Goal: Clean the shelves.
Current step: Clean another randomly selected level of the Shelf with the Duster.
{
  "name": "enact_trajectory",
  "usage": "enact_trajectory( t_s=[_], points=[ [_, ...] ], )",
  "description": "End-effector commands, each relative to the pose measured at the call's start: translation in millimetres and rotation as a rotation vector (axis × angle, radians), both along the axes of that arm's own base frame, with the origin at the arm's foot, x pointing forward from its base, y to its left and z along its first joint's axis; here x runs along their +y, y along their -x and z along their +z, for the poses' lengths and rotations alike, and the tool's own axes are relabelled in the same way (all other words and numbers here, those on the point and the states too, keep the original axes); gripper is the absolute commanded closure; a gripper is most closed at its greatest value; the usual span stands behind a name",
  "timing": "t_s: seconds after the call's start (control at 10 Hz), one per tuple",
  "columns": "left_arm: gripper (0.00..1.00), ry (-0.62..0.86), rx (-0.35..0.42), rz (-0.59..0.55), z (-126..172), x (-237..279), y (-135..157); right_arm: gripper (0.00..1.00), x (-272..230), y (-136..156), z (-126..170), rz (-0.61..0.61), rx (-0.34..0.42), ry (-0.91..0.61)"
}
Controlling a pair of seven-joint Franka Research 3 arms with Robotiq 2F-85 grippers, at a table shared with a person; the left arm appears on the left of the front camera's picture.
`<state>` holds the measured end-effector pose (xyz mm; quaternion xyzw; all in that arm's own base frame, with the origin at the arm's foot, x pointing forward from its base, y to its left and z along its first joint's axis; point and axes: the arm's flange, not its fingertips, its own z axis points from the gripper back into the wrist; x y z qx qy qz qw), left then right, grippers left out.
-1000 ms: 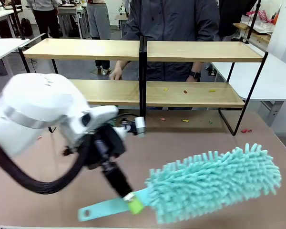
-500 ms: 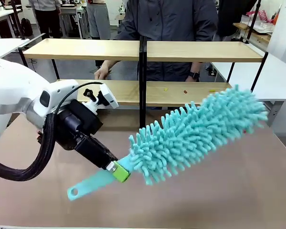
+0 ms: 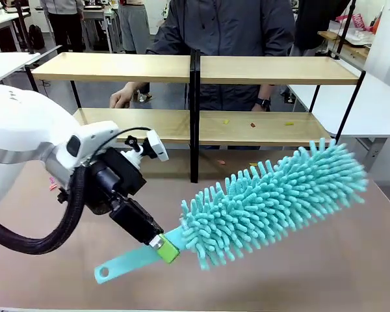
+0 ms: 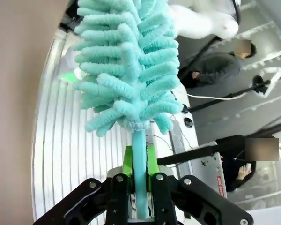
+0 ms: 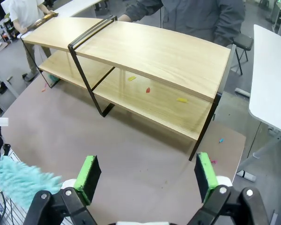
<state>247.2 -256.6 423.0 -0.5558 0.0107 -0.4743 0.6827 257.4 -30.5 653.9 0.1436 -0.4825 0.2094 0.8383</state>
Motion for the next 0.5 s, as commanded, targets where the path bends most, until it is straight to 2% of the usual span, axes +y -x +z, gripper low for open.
enact_trajectory(
  t_s=[0.0, 0.1, 0.2, 0.3, 0.4],
  points=[
    [0.87, -0.119, 0.038, 0.04, -16, -18, -20, 0.0, -1, 0, 0, 0.002, -0.002, -0.004],
    [0.87, -0.171, 0.063, 0.07, -26, -30, -32, 0.0, -1, 0, 0, 0.002, -0.002, -0.004],
    [0.87, -0.254, 0.016, 0.22, -36, -48, -48, 0.0, -1, 0, 0, 0.002, -0.002, -0.004],
    [0.87, -0.293, 0.001, 0.311, -42, -66, -59, 0.0, -1, 0, 0, 0.002, -0.002, -0.004],
    [0.87, -0.36, -0.046, 0.433, -46, -85, -70, 0.0, -1, 0, 0, 0.002, -0.002, -0.004]
  ],
)
